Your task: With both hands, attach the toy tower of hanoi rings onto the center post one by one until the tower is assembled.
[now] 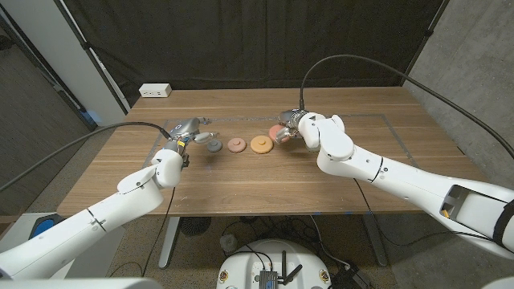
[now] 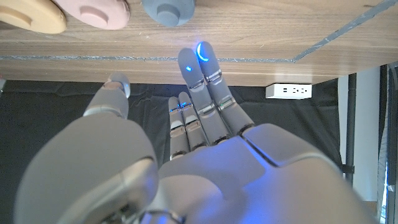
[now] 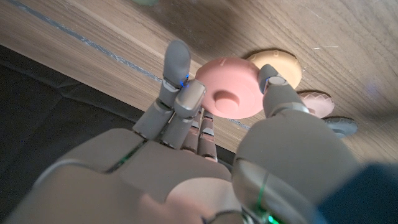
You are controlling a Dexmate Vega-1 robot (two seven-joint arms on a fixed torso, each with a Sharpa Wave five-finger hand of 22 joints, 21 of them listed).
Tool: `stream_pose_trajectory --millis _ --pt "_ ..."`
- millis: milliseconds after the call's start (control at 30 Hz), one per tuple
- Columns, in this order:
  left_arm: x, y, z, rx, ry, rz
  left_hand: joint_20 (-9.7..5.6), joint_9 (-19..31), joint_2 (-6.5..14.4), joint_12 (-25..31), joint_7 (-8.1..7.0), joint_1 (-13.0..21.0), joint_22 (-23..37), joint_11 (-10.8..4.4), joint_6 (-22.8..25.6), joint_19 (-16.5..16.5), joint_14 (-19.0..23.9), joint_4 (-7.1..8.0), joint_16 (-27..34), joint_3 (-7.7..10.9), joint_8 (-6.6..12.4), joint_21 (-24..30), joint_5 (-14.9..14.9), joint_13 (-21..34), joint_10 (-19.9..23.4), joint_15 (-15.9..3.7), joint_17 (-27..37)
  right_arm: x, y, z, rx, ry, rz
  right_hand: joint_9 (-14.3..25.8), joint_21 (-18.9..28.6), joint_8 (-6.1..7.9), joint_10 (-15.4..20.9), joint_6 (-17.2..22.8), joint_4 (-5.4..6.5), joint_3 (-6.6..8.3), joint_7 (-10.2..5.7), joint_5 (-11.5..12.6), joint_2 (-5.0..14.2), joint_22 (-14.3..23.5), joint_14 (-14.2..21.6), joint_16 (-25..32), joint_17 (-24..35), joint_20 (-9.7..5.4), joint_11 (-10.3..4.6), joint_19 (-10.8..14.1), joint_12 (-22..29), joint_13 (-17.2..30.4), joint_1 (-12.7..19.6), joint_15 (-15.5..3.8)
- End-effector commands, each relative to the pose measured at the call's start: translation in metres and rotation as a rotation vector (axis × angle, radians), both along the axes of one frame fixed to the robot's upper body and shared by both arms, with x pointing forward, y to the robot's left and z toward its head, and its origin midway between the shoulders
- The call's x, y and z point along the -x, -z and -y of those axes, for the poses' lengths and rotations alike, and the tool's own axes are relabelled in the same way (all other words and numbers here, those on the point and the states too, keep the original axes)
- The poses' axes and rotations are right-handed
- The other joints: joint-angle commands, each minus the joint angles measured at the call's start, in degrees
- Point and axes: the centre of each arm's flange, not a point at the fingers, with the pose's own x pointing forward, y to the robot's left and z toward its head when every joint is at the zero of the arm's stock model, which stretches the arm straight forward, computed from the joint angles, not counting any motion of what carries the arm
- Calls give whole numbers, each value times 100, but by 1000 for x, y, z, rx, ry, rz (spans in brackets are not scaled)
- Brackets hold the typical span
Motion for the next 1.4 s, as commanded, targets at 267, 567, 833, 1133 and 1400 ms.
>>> stream_pose_trajectory --millis 267,567,833,1133,1400 --pt "8 9 -14 39 -22 28 -483 23 69 -15 3 24 -6 -21 55 -14 -11 -1 34 37 -19 85 31 19 63 -610 4 -1 -5 -19 20 -62 4 20 39 26 691 367 123 200 -286 54 113 -6 81 -6 16 -223 -635 42 13 86 175 -168" --pt "11 11 -12 38 -14 46 -485 21 63 -14 -12 38 -20 -52 47 -35 -11 -8 46 39 -25 115 32 27 68 -610 3 0 -4 -26 31 -74 8 23 66 19 715 382 124 211 -288 56 111 7 87 -9 15 -222 -641 68 0 96 171 -168" --pt "12 11 -8 34 -4 58 -484 19 65 -13 -20 44 -37 -53 41 -39 -12 -7 53 43 -29 146 33 33 74 -610 -2 -1 -1 -28 35 -70 3 25 62 7 728 388 122 225 -282 59 107 -11 92 -9 16 -222 -637 61 -16 111 173 -168" --pt "8 14 -10 49 8 62 -487 18 57 -16 -20 45 -53 -49 29 -49 -9 -7 67 42 -35 171 32 38 70 -609 4 0 -2 -37 54 -76 7 28 79 -4 732 393 121 236 -288 60 105 -9 96 -10 15 -223 -642 77 -34 123 173 -168" --pt "8 17 -12 50 5 61 -484 17 52 -17 -18 50 -68 -56 21 -66 -10 -9 70 40 -39 185 31 41 69 -609 -6 -2 -5 -48 68 -87 7 30 64 -13 735 395 120 245 -290 62 102 -34 98 -11 15 -223 -635 61 -49 130 174 -168"
